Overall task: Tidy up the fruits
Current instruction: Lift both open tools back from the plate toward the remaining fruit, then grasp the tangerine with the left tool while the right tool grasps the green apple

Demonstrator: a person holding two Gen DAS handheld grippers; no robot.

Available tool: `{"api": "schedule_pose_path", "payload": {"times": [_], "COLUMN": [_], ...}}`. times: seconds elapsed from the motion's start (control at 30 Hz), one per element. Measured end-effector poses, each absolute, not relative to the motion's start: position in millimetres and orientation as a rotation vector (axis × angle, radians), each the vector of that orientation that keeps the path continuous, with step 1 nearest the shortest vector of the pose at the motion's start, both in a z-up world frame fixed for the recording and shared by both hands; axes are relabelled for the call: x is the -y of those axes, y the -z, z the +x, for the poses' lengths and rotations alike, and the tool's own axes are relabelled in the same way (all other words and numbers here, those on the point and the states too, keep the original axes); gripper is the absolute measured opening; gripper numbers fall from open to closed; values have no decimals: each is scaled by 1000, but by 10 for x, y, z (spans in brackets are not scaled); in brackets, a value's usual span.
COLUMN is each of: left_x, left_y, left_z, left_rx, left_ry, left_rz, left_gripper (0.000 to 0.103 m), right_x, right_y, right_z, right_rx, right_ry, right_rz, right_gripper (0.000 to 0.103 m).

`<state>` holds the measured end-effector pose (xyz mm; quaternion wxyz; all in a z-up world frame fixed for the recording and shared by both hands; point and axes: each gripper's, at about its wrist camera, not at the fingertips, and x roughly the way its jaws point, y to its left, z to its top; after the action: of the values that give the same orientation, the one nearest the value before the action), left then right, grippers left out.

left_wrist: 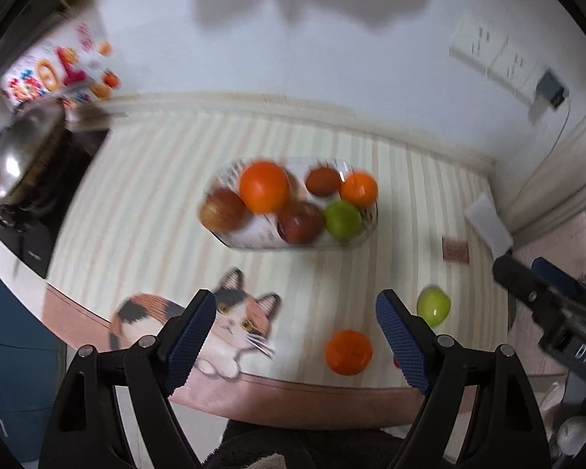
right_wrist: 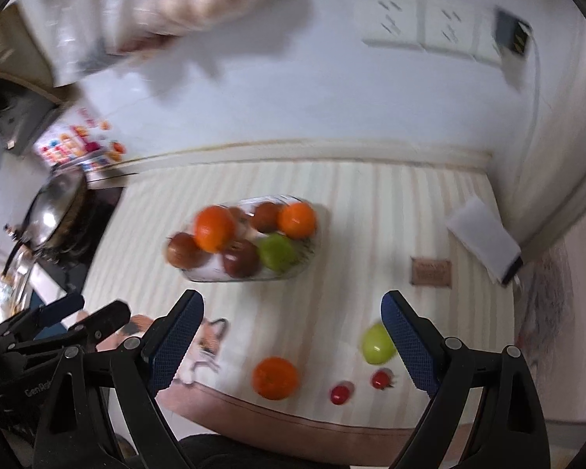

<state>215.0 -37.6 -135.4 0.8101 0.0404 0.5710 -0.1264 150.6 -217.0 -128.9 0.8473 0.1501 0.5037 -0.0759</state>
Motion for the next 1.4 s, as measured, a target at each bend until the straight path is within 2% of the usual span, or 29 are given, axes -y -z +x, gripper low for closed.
{"api": "schedule_pose_path", "payload": {"times": [0.3,0.5,0.77,0.8,0.83,0.87,0.9,1.13,1.4], "left_x": [862,1084,1247,1266,1291,1312,1341,1358,893], "left_y": [2527,2985,3249,3264,3277,3289,3304,3246,3232], "left_z": [2243,2156,2085,2069,2054,2034,2007,1955,2239], "left_rx": [-1600,-1729,-1752,-1749,-1744,-1744,-1737,-1637,-1605], "left_ry": [377,397,386,388,391,404,405,383,263], "left_rz": [91,110,161,164,175,191,214,261,202], "left_gripper": [84,84,84,83,77,67,64,62,63], "right_x": [2889,3135,3168,3159,3149,3137,3128,2942,2491], "right_y": [2395,2993,3413,3456,3494,3522,3542,3583,3603], "right_z": [1498,1491,1625,1636,1650,1661,1684,1777,1903], "right_rx": [-1264,-1364,-1432,-1440,-1446,-1451,-1455,-1472,-1502], "right_ry": [295,311,303,301,300,300,300,251,158], "right_rz": [439,533,550,554,552,548,544,515,491], "right_gripper": [94,94,94,94,93,91,88,59,58]}}
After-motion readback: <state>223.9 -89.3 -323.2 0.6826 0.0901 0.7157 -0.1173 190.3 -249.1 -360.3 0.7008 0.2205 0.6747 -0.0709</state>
